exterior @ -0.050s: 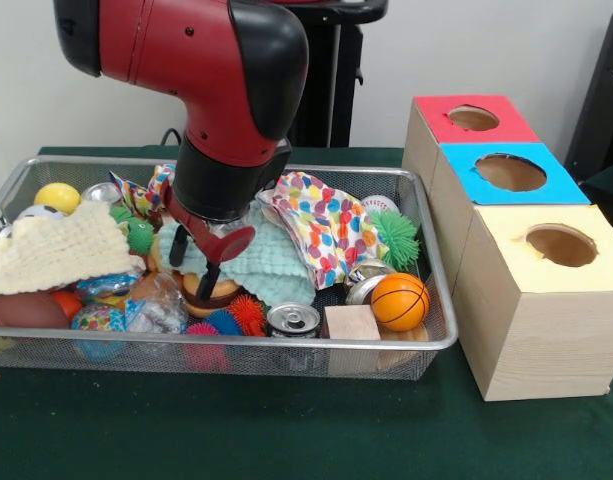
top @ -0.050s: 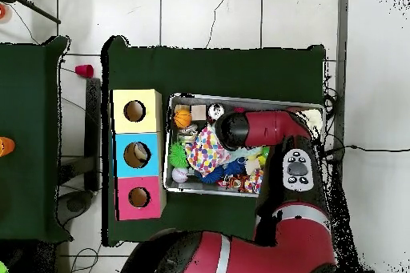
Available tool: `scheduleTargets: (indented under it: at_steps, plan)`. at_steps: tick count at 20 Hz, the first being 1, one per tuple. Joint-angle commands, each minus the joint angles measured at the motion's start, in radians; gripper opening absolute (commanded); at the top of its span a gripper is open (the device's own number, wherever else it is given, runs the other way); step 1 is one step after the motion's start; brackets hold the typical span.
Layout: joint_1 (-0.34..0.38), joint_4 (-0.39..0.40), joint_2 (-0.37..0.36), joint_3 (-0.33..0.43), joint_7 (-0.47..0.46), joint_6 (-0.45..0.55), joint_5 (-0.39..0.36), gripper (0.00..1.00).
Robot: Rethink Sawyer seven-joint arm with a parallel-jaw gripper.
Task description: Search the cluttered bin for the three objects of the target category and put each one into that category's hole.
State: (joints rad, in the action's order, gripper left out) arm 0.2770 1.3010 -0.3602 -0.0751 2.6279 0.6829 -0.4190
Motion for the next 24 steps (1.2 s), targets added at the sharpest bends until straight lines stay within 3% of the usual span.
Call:
scheduleTargets:
  at_steps: [1, 10, 18, 24]
  plan:
    - [0.008, 0.052, 0.062, 0.036, -0.154, -0.071, -0.111, 1.0]
    - [0.026, 0.0, 0.095, 0.02, -0.129, -0.119, -0.179, 1.0]
    - [-0.008, -0.069, 0.193, -0.026, -0.024, -0.186, -0.229, 1.0]
    - [-0.026, -0.066, 0.204, -0.046, 0.011, -0.22, -0.233, 1.0]
